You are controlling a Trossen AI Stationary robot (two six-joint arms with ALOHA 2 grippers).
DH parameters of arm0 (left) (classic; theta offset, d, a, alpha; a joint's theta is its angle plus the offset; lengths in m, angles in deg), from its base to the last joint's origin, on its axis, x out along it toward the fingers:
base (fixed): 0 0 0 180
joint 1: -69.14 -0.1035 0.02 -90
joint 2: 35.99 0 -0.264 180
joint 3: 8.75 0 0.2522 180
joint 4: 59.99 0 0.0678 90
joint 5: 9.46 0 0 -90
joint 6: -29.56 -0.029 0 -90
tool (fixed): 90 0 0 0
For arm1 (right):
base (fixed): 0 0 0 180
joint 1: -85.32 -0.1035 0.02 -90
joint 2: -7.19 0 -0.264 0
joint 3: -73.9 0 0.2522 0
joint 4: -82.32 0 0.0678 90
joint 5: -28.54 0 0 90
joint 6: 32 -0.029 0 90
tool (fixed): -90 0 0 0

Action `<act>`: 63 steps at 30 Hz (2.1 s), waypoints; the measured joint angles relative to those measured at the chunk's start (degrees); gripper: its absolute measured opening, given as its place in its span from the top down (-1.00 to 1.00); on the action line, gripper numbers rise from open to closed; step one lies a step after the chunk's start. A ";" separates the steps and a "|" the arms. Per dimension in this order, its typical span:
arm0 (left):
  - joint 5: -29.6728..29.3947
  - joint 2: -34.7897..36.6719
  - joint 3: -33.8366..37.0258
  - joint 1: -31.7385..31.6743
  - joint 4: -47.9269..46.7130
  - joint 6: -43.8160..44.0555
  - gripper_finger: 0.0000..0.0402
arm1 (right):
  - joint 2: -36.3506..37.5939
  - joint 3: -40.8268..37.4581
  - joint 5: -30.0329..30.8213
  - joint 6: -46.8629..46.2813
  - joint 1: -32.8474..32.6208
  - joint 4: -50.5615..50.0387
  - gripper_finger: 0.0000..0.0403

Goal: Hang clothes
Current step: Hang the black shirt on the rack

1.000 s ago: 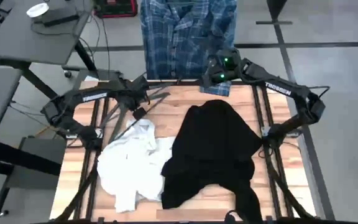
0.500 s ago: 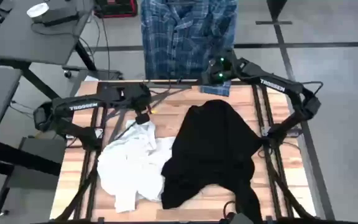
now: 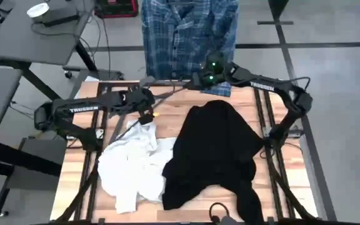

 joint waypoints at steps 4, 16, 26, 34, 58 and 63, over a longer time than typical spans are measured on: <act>-0.02 0.00 0.00 0.17 0.66 0.32 0.98 | 0.05 0.00 0.09 -2.11 0.30 4.24 -0.27; 0.24 0.00 0.00 0.15 2.77 -0.26 0.98 | 0.05 0.00 1.08 -1.77 0.55 4.92 0.20; 1.03 0.00 0.00 0.17 2.98 -0.52 0.83 | 0.63 0.11 1.09 4.14 0.67 7.26 0.86; 11.24 2.30 -1.36 -1.26 3.57 7.82 0.79 | 6.73 0.04 3.90 11.31 4.06 0.61 0.86; 37.22 -8.94 -1.62 -3.39 24.79 38.73 0.14 | 44.97 0.07 10.52 33.56 19.88 -46.76 0.86; 38.53 -15.51 -1.62 -2.88 28.96 41.58 0.16 | 47.70 0.07 11.59 36.80 22.17 -52.77 0.86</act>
